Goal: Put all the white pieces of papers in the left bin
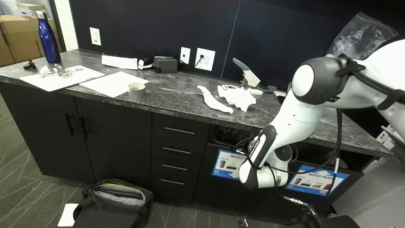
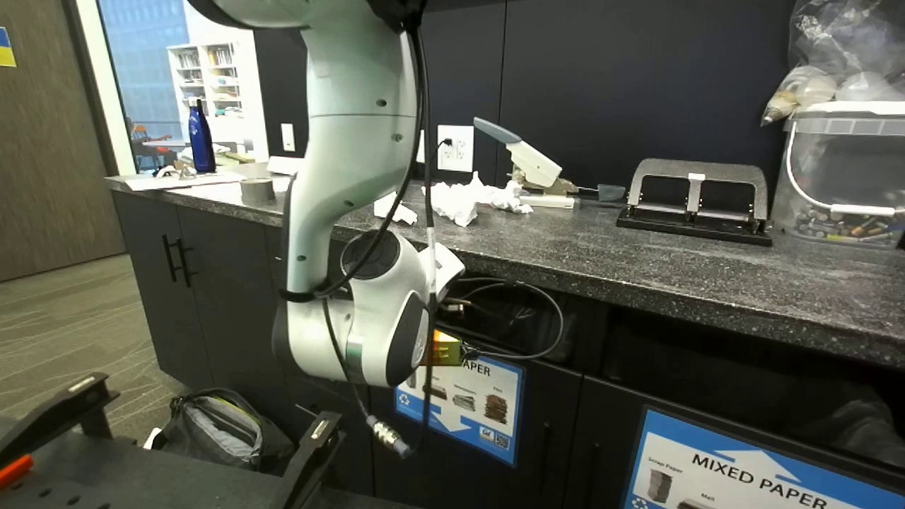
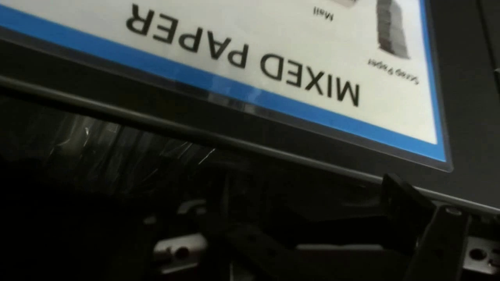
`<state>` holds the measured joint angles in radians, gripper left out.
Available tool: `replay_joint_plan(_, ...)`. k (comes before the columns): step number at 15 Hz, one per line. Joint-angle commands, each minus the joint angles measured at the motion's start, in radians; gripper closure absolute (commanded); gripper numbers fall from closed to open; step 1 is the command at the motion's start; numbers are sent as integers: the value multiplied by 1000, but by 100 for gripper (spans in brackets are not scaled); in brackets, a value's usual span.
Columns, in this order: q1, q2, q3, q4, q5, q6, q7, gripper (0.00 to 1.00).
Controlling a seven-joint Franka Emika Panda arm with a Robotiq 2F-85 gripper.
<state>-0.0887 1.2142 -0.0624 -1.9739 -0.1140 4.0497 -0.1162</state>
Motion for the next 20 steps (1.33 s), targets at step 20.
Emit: replay_joint_plan(20, -25, -827, 86, -424, -113, -521, 66, 0)
